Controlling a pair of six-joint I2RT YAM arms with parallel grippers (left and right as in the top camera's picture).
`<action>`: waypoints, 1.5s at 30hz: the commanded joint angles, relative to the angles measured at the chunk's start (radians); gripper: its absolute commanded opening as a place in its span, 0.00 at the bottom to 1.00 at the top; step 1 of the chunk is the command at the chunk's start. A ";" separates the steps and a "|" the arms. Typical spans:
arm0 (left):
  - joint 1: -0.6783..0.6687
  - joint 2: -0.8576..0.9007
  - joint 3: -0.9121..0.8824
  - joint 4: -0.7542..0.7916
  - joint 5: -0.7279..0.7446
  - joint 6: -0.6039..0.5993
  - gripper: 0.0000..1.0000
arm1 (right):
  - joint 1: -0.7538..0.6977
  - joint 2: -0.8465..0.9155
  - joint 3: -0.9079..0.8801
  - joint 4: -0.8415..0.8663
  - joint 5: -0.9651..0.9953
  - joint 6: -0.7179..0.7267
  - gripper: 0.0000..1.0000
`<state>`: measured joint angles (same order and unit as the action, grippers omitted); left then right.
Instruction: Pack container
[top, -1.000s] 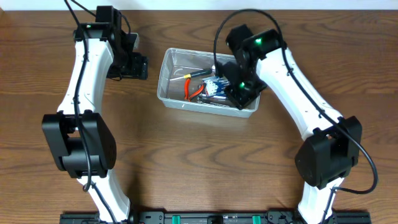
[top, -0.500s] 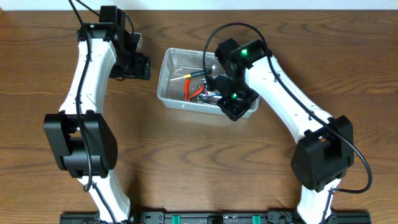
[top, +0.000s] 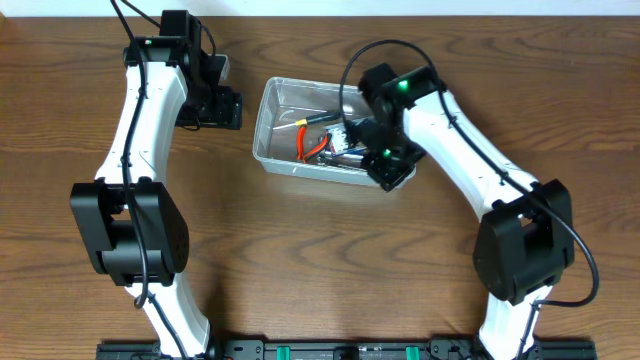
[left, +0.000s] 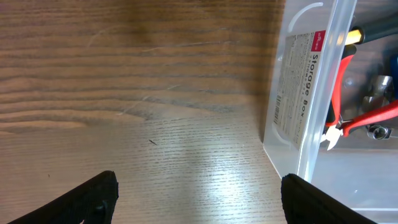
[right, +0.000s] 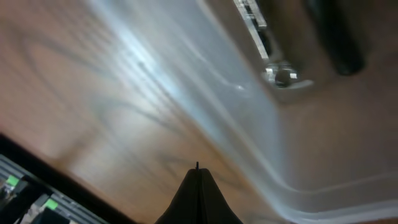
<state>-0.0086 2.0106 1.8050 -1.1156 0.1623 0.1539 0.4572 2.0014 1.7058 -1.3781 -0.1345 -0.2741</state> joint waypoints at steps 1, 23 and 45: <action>0.002 0.008 -0.011 -0.006 0.013 -0.006 0.82 | -0.029 -0.019 -0.006 0.010 0.014 -0.011 0.01; 0.002 0.008 -0.011 -0.006 0.013 -0.006 0.82 | -0.047 -0.019 -0.076 0.082 0.085 0.016 0.02; 0.002 0.008 -0.011 -0.025 0.010 -0.006 0.82 | -0.070 -0.019 -0.076 0.082 -0.013 -0.005 0.04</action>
<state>-0.0086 2.0106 1.8050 -1.1339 0.1623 0.1535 0.3855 2.0014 1.6341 -1.2911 -0.0803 -0.2653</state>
